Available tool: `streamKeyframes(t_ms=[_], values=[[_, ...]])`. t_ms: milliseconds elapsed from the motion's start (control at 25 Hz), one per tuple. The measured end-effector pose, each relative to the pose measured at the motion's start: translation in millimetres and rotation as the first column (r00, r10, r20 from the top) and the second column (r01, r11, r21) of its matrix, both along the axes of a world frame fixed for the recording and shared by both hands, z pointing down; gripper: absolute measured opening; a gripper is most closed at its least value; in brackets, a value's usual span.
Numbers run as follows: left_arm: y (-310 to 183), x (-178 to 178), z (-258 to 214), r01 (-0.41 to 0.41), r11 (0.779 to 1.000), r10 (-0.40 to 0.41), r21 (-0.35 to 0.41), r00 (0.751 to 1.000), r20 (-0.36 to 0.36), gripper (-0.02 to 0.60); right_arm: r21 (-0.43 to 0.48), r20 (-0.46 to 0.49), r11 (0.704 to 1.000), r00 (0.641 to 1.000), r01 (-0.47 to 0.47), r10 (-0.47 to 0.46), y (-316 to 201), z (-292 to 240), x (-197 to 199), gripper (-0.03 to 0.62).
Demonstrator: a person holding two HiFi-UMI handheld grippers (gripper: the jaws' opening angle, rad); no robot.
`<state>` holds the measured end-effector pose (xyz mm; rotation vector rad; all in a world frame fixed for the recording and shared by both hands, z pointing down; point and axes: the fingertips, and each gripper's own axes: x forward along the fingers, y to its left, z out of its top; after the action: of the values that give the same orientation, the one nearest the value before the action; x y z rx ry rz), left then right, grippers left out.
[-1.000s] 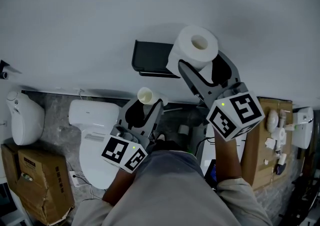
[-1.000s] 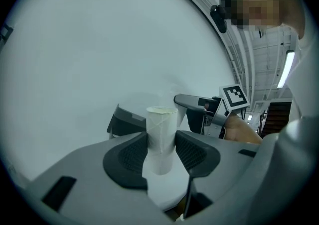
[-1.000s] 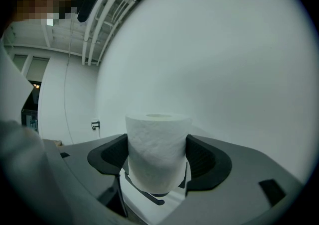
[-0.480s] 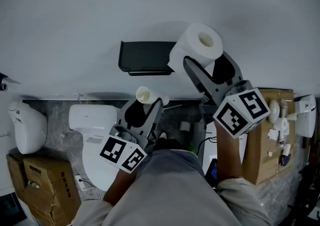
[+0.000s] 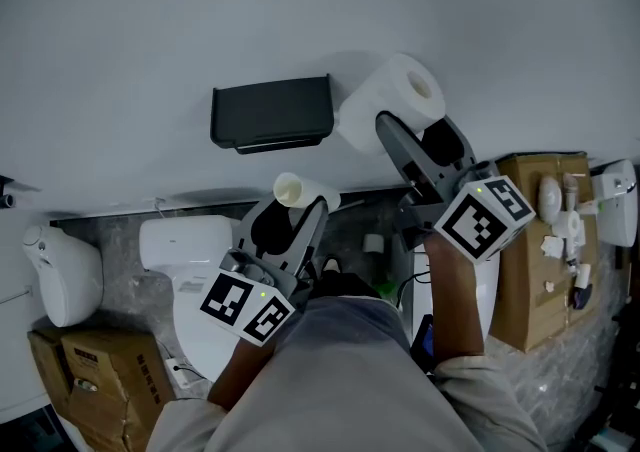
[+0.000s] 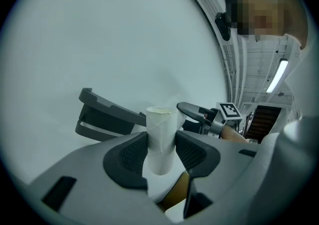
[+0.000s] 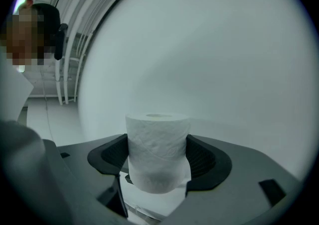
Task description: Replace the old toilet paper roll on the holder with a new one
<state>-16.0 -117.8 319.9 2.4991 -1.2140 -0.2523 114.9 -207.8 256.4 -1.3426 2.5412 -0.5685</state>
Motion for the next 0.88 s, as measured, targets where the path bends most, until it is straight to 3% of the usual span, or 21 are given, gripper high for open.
streamKeyframes(t_ms=[200,320,440,600,760,880], values=[[2,5,2,-0.015,1.000,0.015,-0.011,1.000,0.009,0.169,-0.092,0.133,0.996,0.991,-0.015,0.027,0,27,16,0.362],[2,6,5,-0.020,1.000,0.021,-0.021,1.000,0.009,0.169,-0.130,0.234,0.991,0.972,0.022,0.009,0,41,15,0.362],[3,8,7,-0.022,0.999,0.022,-0.031,1.000,0.006,0.169,-0.173,0.341,0.983,0.940,0.062,0.001,-3,56,12,0.362],[4,6,7,-0.014,0.999,0.014,-0.031,1.000,0.005,0.169,-0.247,0.455,0.968,0.888,0.047,0.073,-6,81,17,0.362],[3,0,6,0.001,0.999,-0.001,-0.032,1.000,0.003,0.169,-0.358,0.546,0.933,0.820,0.045,0.170,-7,112,19,0.362],[3,-5,8,0.010,0.999,-0.010,-0.036,1.000,-0.001,0.169,-0.425,0.568,0.904,0.793,0.052,0.221,-8,128,14,0.362]])
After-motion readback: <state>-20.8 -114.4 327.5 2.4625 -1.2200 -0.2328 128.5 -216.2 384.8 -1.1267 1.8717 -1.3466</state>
